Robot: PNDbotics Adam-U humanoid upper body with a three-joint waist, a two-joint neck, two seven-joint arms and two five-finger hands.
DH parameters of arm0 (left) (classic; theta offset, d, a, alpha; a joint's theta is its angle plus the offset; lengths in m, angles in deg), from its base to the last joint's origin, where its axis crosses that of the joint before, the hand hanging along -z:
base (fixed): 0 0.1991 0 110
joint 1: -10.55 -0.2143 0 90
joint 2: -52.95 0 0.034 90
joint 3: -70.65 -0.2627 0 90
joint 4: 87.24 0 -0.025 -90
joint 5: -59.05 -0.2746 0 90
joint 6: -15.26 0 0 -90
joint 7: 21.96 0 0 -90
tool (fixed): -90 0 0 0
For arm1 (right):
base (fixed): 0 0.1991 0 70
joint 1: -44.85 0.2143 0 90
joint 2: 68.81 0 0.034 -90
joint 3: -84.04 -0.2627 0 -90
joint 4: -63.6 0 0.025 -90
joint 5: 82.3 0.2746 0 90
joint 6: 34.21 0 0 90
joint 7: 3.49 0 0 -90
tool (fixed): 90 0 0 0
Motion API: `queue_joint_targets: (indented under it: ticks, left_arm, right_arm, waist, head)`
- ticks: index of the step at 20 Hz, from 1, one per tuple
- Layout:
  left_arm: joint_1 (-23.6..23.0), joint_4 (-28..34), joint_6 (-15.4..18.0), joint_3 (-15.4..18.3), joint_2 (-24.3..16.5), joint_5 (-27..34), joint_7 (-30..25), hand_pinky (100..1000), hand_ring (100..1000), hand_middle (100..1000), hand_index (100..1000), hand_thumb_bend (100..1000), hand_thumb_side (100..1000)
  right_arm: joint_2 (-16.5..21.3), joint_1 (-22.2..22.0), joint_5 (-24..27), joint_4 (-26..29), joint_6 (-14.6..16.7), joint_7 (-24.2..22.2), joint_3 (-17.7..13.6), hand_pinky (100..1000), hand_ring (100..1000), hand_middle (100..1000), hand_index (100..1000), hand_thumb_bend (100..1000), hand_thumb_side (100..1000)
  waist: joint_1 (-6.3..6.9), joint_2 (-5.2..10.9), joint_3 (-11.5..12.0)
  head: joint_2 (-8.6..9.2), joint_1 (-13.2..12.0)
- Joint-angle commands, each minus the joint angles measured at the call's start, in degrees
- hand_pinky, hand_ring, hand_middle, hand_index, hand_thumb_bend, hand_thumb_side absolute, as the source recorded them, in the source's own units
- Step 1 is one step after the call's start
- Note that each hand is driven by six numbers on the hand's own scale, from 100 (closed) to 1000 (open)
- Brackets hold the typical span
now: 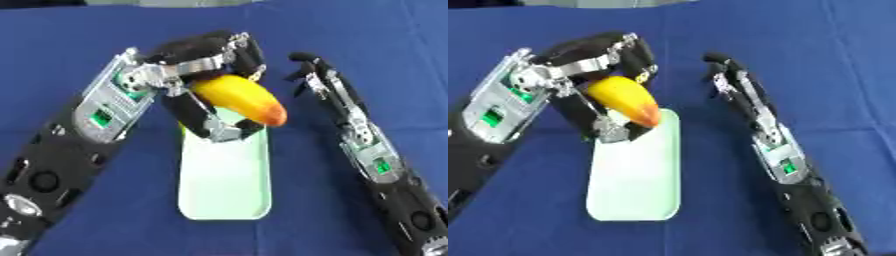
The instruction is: Pick up objects on the table and place them in the box.
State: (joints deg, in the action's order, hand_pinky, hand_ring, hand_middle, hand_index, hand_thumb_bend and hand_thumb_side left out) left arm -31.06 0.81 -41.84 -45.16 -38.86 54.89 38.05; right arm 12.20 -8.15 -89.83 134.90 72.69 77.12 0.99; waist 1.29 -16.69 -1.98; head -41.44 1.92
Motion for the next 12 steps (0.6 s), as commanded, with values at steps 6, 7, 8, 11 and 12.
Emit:
queue_joint_targets:
  ticks: [6,7,8,11,12]
  left_arm:
    - [-1.2,-0.8,15.1,-1.0,0.2,0.2,-17.2,100,100,100,199,100,328]
    - [-1.3,-1.1,15.3,-1.1,0.2,0.1,-17.6,100,100,100,199,100,325]
    - [-1.5,-1.4,15.6,-1.2,0.2,-0.1,-17.9,100,100,100,199,100,322]
    - [-2.1,-2.6,16.7,-1.4,0.3,-0.8,-19.0,100,100,100,199,100,315]
    - [-2.3,-3.0,17.1,-1.5,0.4,-1.1,-19.4,100,100,100,199,100,312]
  right_arm:
    - [-0.1,1.7,0.2,0.8,0.1,-0.2,-0.1,468,671,837,891,100,839]
    - [-0.2,1.7,0.2,0.8,0.1,-0.2,-0.1,468,672,837,891,100,839]
    - [-0.2,1.8,0.2,0.9,0.1,-0.2,-0.1,469,672,837,891,100,839]
    - [-0.2,1.9,0.2,0.9,0.2,-0.3,0.0,469,672,837,891,100,839]
    - [-0.3,2.0,0.2,0.9,0.2,-0.3,0.0,469,672,837,891,100,839]
  waist:
    - [-0.32,0.60,-0.3]
    - [-0.33,0.58,-0.4]
    - [-0.33,0.55,-0.4]
    - [-0.38,0.44,-0.6]
    - [-0.40,0.39,-0.7]
  head:
    - [1.06,-0.5]
    - [1.09,-0.6]
    - [1.12,-0.6]
    - [1.26,-0.8]
    - [1.31,-0.9]
